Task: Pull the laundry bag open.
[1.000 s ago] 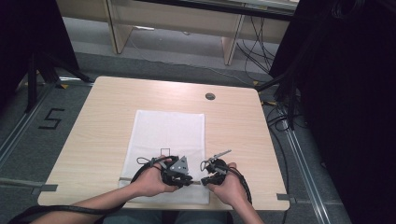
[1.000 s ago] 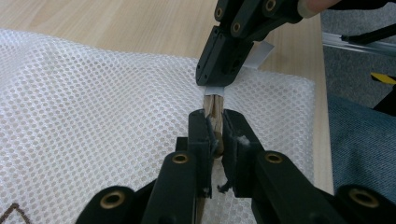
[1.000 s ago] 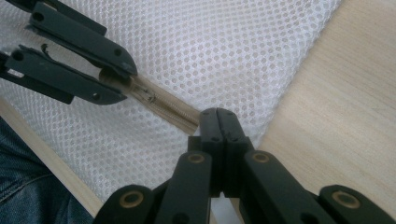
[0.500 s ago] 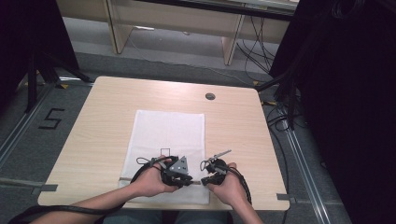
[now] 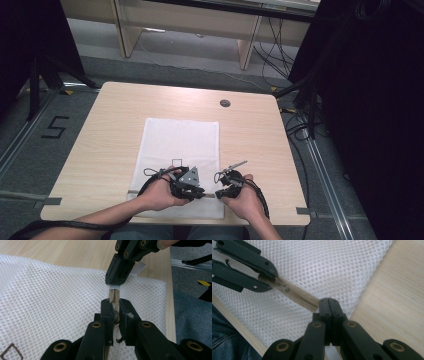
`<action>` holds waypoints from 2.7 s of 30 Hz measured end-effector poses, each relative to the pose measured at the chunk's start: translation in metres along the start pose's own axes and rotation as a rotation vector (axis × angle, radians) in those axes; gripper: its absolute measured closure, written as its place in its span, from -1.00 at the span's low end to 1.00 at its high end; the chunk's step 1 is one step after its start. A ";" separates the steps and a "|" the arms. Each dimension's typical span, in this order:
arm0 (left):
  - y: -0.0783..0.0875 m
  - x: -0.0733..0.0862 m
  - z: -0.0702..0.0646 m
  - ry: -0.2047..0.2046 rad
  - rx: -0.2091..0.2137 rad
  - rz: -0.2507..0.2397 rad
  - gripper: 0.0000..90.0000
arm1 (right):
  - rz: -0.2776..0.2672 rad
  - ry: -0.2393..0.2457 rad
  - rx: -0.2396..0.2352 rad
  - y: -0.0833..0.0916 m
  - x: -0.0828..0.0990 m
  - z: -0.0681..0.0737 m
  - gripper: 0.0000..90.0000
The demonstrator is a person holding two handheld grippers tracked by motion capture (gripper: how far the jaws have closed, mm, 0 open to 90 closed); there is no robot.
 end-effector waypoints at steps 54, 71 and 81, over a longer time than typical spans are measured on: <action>0.017 0.007 0.001 -0.002 -0.015 0.001 0.82 | -0.002 0.001 -0.003 0.000 0.000 0.000 1.00; 0.018 0.009 0.001 0.004 -0.016 -0.001 0.82 | 0.016 -0.028 0.005 0.001 0.001 0.001 1.00; 0.018 0.010 0.001 0.001 -0.015 -0.001 0.82 | 0.016 -0.027 0.004 0.001 0.001 0.001 1.00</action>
Point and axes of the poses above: each handheld gripper's, and its own axes: y roughly backward along the jaws, x roughly out of its underside, z roughly to its left, the point moved 3 cm from there along -y, roughly forward along the jaws, and after that the axes turned 2 degrees about -y, right-handed, at the moved point
